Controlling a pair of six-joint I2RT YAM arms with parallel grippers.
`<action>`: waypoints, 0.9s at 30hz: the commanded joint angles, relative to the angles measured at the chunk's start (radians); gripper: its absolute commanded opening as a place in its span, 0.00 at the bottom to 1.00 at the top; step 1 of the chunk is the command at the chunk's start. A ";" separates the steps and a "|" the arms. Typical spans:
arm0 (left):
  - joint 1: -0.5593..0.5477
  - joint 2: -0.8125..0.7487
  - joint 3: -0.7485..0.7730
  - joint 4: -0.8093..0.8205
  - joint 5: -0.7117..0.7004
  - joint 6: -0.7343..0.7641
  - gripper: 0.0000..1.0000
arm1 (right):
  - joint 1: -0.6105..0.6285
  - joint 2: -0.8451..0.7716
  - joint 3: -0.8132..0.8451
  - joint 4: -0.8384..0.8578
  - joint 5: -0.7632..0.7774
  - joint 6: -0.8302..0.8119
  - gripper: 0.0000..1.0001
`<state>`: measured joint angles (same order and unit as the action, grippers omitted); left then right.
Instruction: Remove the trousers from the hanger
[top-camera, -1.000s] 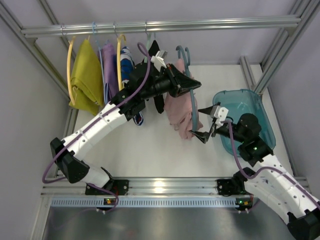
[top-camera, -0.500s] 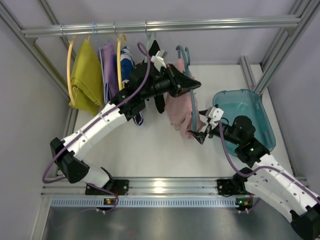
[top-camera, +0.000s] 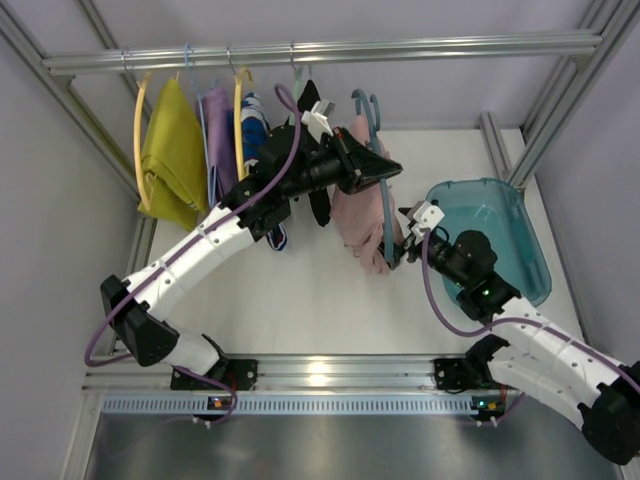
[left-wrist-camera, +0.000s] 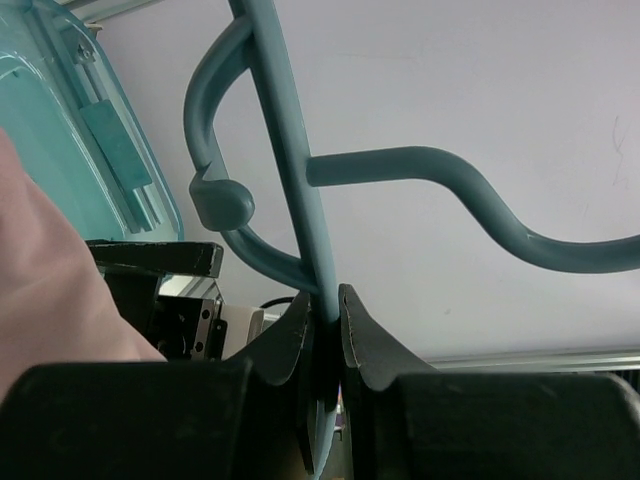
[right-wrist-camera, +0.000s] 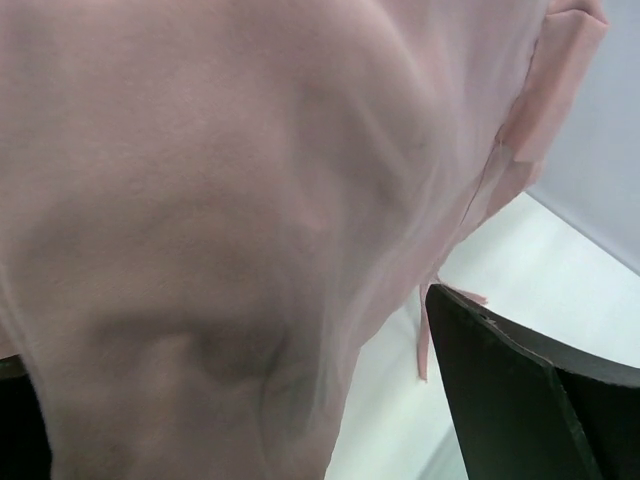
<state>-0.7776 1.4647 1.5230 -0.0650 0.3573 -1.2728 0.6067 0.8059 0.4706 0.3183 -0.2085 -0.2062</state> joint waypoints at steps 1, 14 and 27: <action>0.001 -0.035 0.058 0.113 0.014 -0.003 0.00 | 0.013 0.019 0.003 0.143 0.057 -0.001 0.93; 0.018 -0.063 0.016 0.106 0.020 0.018 0.00 | 0.010 -0.053 0.080 -0.005 -0.060 -0.094 0.37; 0.028 -0.069 0.006 0.116 0.032 0.043 0.00 | 0.010 -0.071 0.053 -0.059 -0.083 -0.105 0.43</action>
<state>-0.7540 1.4616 1.5166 -0.0654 0.3771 -1.2552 0.6067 0.7120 0.4938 0.2134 -0.3077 -0.3187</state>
